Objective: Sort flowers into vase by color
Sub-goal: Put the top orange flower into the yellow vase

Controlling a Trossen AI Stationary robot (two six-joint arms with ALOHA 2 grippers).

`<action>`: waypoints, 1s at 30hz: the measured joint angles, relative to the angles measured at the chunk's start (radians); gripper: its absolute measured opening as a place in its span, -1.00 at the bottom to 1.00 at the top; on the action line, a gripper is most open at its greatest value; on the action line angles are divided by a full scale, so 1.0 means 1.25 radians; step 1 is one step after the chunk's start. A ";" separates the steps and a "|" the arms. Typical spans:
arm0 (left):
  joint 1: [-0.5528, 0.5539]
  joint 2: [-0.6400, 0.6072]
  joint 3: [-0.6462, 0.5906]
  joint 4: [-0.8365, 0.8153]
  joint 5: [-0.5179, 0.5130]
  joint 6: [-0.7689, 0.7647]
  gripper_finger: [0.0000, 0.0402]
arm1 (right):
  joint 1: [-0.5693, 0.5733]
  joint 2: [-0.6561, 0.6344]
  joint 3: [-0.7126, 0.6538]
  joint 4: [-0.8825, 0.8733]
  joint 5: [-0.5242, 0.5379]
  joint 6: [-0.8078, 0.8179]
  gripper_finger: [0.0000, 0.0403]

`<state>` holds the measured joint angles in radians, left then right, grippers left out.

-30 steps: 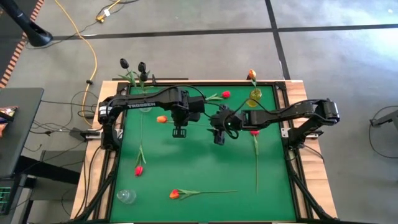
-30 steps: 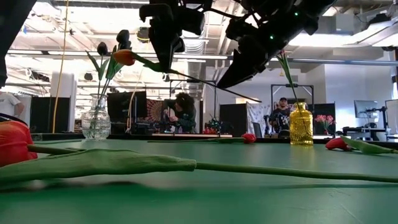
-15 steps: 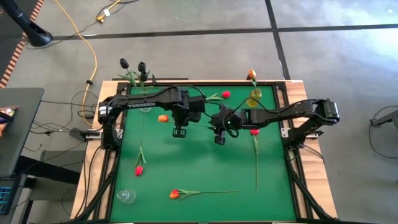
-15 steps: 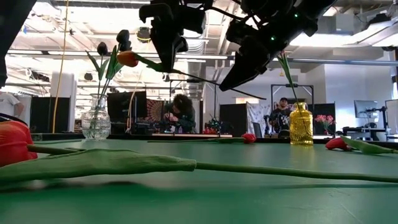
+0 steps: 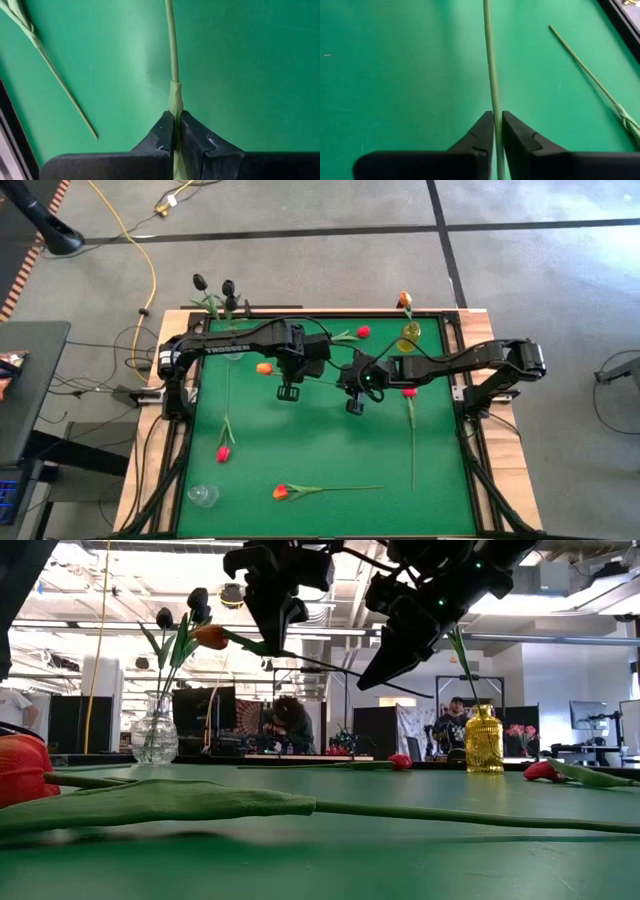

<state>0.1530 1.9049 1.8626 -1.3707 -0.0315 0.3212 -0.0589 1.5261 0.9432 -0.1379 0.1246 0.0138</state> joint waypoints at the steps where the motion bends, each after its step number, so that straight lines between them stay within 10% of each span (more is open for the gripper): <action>1: 0.000 0.000 0.000 0.001 0.001 0.000 -0.99 | 0.000 0.000 0.000 0.000 0.000 0.004 -0.71; 10: 0.000 0.000 0.000 0.011 0.021 0.020 -0.95 | 0.010 0.000 0.000 -0.011 -0.041 0.043 -0.87; 20: -0.001 -0.021 0.000 0.056 0.081 0.042 -0.38 | 0.010 -0.004 0.000 -0.079 -0.080 0.125 -0.87; 30: 0.045 -0.243 0.000 0.254 0.185 -0.036 -0.15 | 0.003 -0.160 -0.109 -0.063 -0.080 0.171 -0.87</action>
<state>0.2093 1.6006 1.8629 -1.0528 0.1997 0.2763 -0.0555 1.3264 0.8072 -0.2165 0.0246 0.2281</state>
